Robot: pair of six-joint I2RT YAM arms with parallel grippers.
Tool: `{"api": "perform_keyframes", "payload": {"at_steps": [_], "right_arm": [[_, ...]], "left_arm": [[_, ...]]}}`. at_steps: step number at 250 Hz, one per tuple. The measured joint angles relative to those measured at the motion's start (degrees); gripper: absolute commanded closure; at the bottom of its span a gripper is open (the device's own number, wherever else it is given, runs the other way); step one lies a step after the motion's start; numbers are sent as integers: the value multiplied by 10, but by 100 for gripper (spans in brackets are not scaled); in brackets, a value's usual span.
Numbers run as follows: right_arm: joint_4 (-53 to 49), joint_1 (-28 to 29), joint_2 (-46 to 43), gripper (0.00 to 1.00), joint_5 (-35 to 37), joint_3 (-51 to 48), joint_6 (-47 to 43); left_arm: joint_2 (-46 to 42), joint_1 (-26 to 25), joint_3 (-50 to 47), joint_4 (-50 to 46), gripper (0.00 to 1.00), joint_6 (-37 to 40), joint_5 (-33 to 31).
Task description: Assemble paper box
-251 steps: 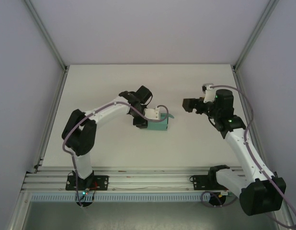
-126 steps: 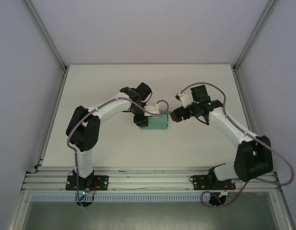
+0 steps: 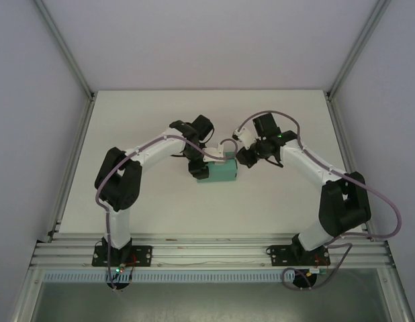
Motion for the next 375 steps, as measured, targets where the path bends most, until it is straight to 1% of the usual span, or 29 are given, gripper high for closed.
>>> {"api": "perform_keyframes", "payload": {"at_steps": [18,35,80,122,181,219,247,267,286,342,375], "right_arm": [[-1,6,0,92,4,2,16],[0,15,0,92,14,3,50],[10,42,-2,94,48,3,192],[11,54,-5,95,78,3,289],[1,57,-8,95,90,7,363],[2,57,-8,93,85,8,403],[9,57,-8,96,79,7,422],[35,57,-12,97,80,-11,425],[81,58,-26,99,87,-44,425],[293,77,-97,100,127,-202,400],[379,97,-111,99,172,-256,371]], "left_arm": [[0,0,0,0,43,-4,0],[0,0,0,0,42,-11,0],[0,0,2,0,42,-17,0],[8,0,12,-4,43,-20,-4],[10,-1,15,-3,43,-28,-5],[10,-3,15,-3,43,-30,-7],[10,-3,15,-2,43,-33,-8],[10,-3,15,-1,44,-38,-9],[10,-3,15,0,44,-46,-9],[10,-3,15,5,44,-64,-9],[10,-3,15,6,44,-76,-9]]}}
